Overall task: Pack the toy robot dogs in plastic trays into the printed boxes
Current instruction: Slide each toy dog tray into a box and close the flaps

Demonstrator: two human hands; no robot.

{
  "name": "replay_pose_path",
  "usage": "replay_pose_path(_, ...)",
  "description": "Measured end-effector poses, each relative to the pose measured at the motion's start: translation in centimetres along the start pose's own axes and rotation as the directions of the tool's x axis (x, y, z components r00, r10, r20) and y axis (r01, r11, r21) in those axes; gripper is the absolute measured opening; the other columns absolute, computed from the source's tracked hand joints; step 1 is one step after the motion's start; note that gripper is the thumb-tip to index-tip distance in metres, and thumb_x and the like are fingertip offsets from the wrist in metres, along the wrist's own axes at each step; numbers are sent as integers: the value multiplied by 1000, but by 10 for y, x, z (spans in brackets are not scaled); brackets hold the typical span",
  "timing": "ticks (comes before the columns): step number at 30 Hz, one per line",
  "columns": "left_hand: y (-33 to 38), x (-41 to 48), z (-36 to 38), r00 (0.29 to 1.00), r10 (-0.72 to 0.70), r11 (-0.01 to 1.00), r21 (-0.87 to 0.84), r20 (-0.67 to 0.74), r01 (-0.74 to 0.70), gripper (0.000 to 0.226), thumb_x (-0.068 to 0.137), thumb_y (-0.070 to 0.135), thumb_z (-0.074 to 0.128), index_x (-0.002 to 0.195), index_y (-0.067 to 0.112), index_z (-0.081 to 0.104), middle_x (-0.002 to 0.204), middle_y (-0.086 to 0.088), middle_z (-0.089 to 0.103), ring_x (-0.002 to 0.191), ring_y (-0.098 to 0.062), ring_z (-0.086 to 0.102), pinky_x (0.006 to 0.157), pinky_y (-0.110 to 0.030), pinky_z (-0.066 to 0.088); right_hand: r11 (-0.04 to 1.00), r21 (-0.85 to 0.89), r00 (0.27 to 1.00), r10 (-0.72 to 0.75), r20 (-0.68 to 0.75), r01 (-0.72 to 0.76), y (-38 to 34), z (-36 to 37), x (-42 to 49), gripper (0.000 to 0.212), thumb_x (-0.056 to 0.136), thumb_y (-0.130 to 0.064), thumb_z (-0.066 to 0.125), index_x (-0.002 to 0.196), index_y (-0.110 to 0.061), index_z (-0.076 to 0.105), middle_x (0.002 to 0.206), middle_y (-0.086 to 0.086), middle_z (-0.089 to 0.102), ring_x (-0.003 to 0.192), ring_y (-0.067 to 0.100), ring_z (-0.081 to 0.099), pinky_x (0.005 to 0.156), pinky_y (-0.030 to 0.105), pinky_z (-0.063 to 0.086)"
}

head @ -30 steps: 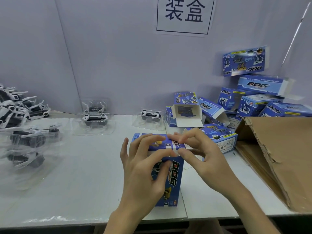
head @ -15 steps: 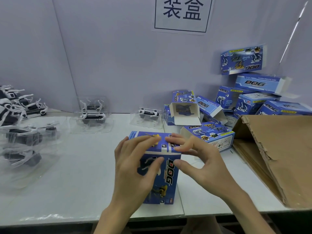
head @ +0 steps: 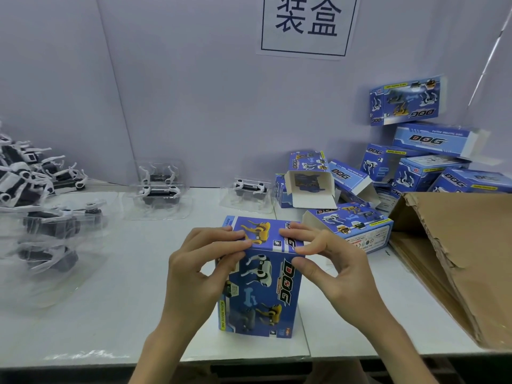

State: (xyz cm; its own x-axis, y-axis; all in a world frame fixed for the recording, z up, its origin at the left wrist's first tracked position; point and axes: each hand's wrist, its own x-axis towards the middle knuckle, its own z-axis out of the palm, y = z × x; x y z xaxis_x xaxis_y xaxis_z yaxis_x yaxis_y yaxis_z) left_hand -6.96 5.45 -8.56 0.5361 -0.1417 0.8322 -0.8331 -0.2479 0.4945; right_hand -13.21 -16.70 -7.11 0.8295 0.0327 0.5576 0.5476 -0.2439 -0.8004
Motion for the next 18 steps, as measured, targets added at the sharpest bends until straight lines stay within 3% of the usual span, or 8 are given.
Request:
replay_pose_path(4, -1, 1, -1, 1000, -1, 1000, 15, 3, 1, 19, 87, 25, 70, 105, 25, 73, 105, 18, 72, 108, -8, 63, 84, -17, 51, 1000, 3, 1000, -1, -5, 1, 0, 1, 1, 12, 87, -16, 66, 95, -25, 64, 122, -11, 70, 135, 12, 50, 85, 27, 58)
replay_pose_path(8, -3, -1, 0, 1000, 14, 999, 37, -5, -14, 21, 89, 32, 63, 100, 23, 78, 109, 16, 71, 106, -10, 64, 83, -36, 53, 990, -138, 999, -39, -6, 37, -5, 5, 0, 20, 94, -24, 66, 108, -38, 64, 125, -20, 66, 132, 9, 51, 84, 20, 56)
replay_pose_path(10, -4, -2, 0, 999, 35, 998, 45, -8, -35, 19, 90, 31, 62, 99, 27, 78, 109, 17, 70, 107, -11, 64, 83, -41, 53, 962, -261, 996, -85, -18, 78, -6, 10, 2, 30, 92, -32, 68, 118, -44, 65, 129, -24, 62, 132, 6, 50, 90, 27, 56)
replay_pose_path(12, -5, -3, 1, 999, 49, 997, 52, -12, -48, 17, 90, 28, 65, 98, 27, 79, 107, 16, 71, 105, -11, 64, 82, -43, 54, 920, -368, 987, -160, -33, 137, -4, 17, 5, 30, 87, -37, 71, 116, -41, 70, 127, -27, 64, 132, 2, 50, 100, 35, 49)
replay_pose_path(18, -3, 1, 2, 998, 59, 996, 66, -5, -58, 16, 89, 29, 65, 100, 24, 75, 108, 16, 69, 102, -8, 62, 82, -35, 50, 896, -393, 954, -274, -120, 207, 5, 26, 8, 23, 87, -31, 66, 109, -31, 72, 117, -20, 70, 124, 2, 57, 101, 43, 48)
